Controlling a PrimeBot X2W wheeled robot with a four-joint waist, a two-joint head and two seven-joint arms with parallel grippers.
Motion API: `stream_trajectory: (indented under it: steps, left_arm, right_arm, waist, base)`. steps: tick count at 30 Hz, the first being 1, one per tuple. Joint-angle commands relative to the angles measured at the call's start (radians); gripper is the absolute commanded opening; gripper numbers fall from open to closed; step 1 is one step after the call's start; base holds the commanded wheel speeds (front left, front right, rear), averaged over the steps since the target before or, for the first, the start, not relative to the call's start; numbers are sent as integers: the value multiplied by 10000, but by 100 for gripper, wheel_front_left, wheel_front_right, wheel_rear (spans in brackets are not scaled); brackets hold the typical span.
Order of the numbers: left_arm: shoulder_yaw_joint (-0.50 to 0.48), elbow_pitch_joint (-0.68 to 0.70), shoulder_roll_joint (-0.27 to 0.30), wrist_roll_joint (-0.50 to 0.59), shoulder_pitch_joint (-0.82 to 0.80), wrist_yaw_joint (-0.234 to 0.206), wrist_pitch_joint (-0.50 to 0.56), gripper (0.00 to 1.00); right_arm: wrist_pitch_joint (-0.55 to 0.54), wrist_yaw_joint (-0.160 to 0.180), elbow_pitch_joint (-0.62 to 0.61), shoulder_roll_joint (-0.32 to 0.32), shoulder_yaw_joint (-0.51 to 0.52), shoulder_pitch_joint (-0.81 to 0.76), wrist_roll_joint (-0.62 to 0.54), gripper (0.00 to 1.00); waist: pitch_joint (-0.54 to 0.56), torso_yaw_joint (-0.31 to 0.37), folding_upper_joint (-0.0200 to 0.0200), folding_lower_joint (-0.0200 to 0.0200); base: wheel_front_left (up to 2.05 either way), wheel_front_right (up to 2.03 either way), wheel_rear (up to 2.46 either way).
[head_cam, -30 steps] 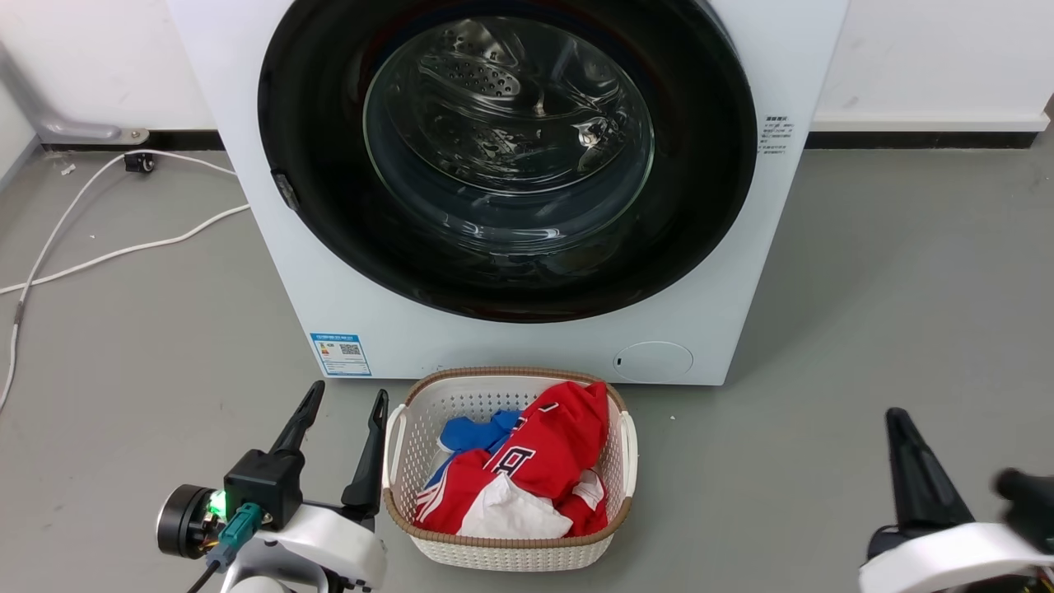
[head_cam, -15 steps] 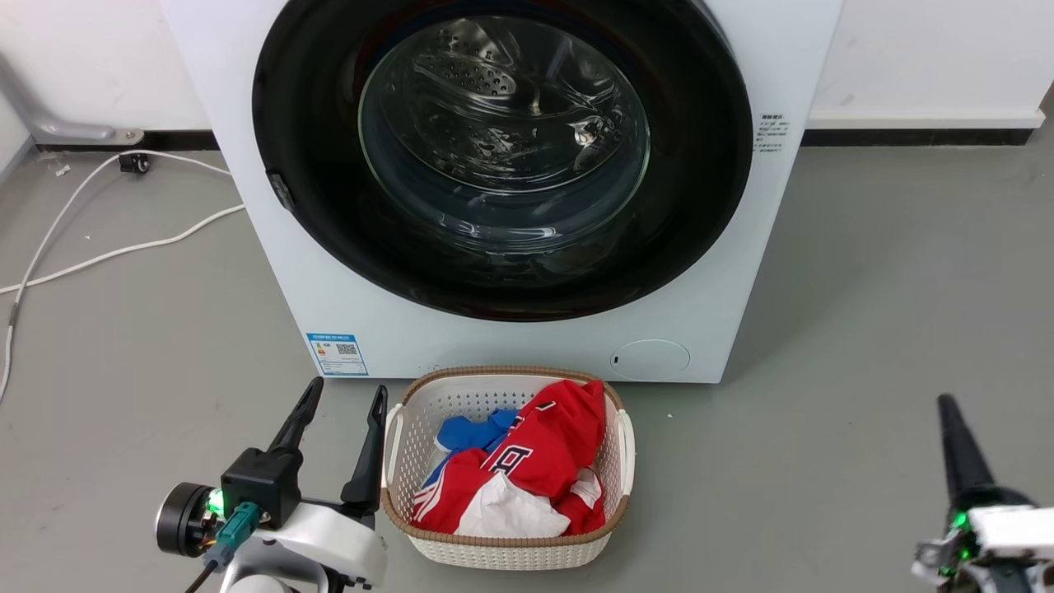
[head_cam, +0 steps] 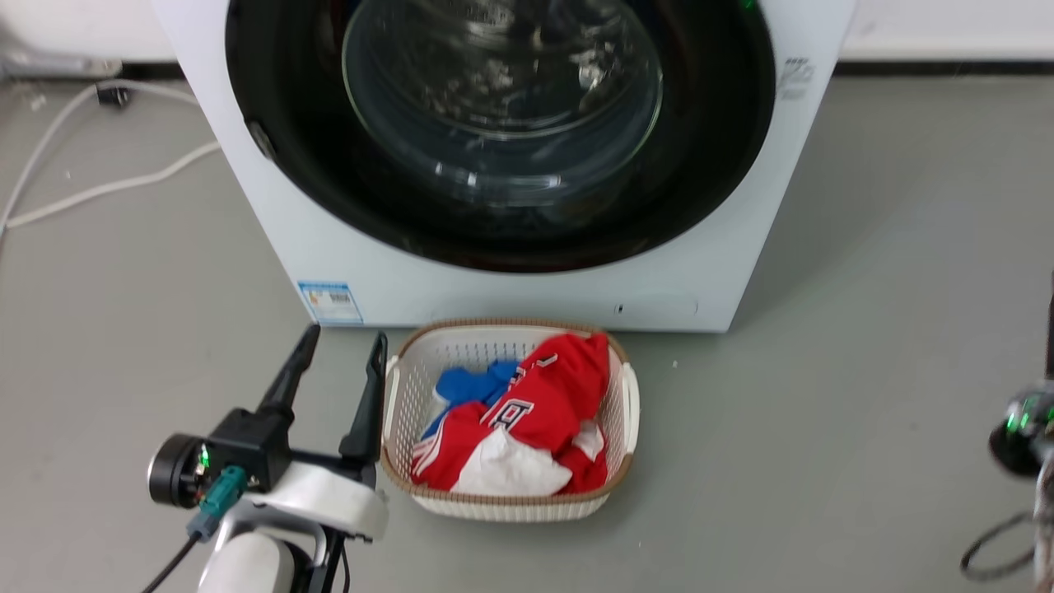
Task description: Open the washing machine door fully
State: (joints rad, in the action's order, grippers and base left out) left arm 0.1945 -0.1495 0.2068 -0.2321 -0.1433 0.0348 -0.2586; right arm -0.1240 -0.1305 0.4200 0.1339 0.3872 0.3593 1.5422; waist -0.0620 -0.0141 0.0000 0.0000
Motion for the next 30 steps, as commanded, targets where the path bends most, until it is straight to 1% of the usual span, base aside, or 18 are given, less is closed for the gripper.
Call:
stream_trajectory:
  steps: [1,5,8,12,13,14,17,21,25,30]
  left_arm:
    - [-40,117,15,-29,-248,-30,-24,100]
    - [-67,431,-44,-63,-622,-34,-45,100]
    - [-71,689,-84,-58,-884,-14,-53,100]
    - [-31,1001,-158,-14,-1223,37,-69,100]
    - [-35,1091,-207,-28,-1329,45,-75,100]
    - [-34,1137,-247,-42,-1370,43,-77,100]
    - [-31,1274,-339,-47,-1507,63,-83,100]
    - [-70,1471,-410,21,-1561,95,-75,100]
    - [-118,1674,-482,92,-1680,161,-77,100]
    - [-177,1766,-579,202,-1809,259,-76,100]
  right_arm:
    - [-38,-4,408,244,30,663,33,0]
    - [-295,-4,1448,768,-53,2255,85,0]
    - [-637,-4,2303,1198,-319,3444,-65,0]
    - [-1390,-4,3437,1796,-814,5089,-364,0]
    - [-1847,-4,4035,1998,-1123,5872,-581,0]
    - [-2062,-4,4307,2132,-1272,6274,-720,0]
    - [-2733,-4,5148,2339,-1705,7424,-1081,0]
    - [-3452,-3,6147,2367,-2320,8796,-1691,0]
    - [-3900,-4,6941,2254,-2736,9957,-2177,0]
    - [-3998,-3,7611,2089,-3059,10992,-2659,0]
  waist:
    - [-609,-101,0,0]
    - [-1375,-239,0,0]
    - [-1931,-369,0,0]
    - [-2554,-589,0,0]
    - [-2771,-690,0,0]
    - [-2870,-742,0,0]
    - [-3118,-870,0,0]
    - [-3395,-994,0,0]
    - [-3676,-1106,0,0]
    - [-4035,-1191,0,0]
  base:
    - [0,0,0]
    - [0,0,0]
    - [0,0,0]
    - [0,0,0]
    - [0,0,0]
    - [0,0,0]
    - [0,0,0]
    - [0,0,0]
    - [0,0,0]
    - [0,0,0]
